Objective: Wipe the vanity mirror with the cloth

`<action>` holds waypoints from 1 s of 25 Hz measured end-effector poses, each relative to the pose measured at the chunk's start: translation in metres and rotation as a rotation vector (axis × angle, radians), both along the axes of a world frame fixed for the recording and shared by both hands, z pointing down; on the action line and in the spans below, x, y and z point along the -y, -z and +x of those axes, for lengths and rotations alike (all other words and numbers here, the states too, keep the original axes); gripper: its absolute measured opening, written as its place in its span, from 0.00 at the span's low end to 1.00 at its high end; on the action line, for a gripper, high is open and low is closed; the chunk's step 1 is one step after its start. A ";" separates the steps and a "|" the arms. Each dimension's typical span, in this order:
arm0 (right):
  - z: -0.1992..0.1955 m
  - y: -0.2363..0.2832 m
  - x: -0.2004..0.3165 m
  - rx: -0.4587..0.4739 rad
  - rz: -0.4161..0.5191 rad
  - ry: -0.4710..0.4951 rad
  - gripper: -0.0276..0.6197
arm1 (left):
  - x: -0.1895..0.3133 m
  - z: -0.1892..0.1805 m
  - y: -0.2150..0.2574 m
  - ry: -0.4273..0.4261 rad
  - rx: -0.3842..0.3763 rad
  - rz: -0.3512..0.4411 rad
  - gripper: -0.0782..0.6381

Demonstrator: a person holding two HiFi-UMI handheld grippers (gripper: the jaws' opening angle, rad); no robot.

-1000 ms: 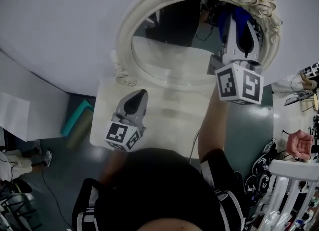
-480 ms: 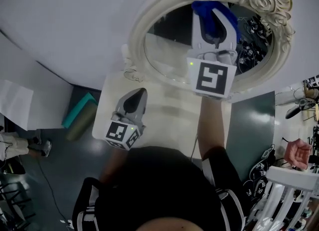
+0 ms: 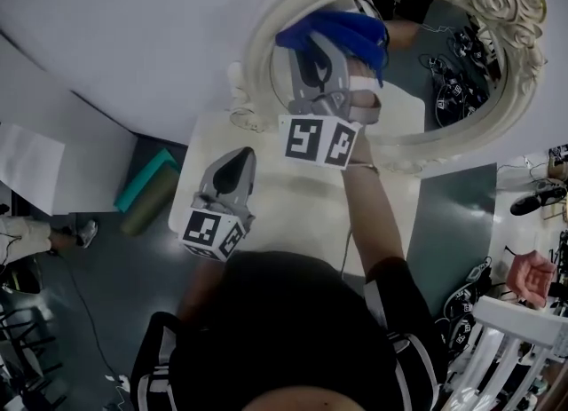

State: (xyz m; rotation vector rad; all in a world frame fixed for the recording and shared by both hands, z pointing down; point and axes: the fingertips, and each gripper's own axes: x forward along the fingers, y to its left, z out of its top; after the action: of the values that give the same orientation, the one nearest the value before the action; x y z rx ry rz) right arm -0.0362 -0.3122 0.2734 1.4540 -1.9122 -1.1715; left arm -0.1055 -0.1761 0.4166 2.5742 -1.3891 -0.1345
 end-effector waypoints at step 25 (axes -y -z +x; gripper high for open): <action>0.059 -0.368 -0.021 -0.410 -0.592 -0.020 0.13 | 0.003 -0.009 -0.035 0.063 0.019 -0.092 0.12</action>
State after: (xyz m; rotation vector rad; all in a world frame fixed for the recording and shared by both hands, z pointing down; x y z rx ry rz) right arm 0.0223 -0.2915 0.6410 0.8390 -1.7379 -0.7244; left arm -0.1150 -0.1793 0.4515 2.4648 -1.4481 -0.0546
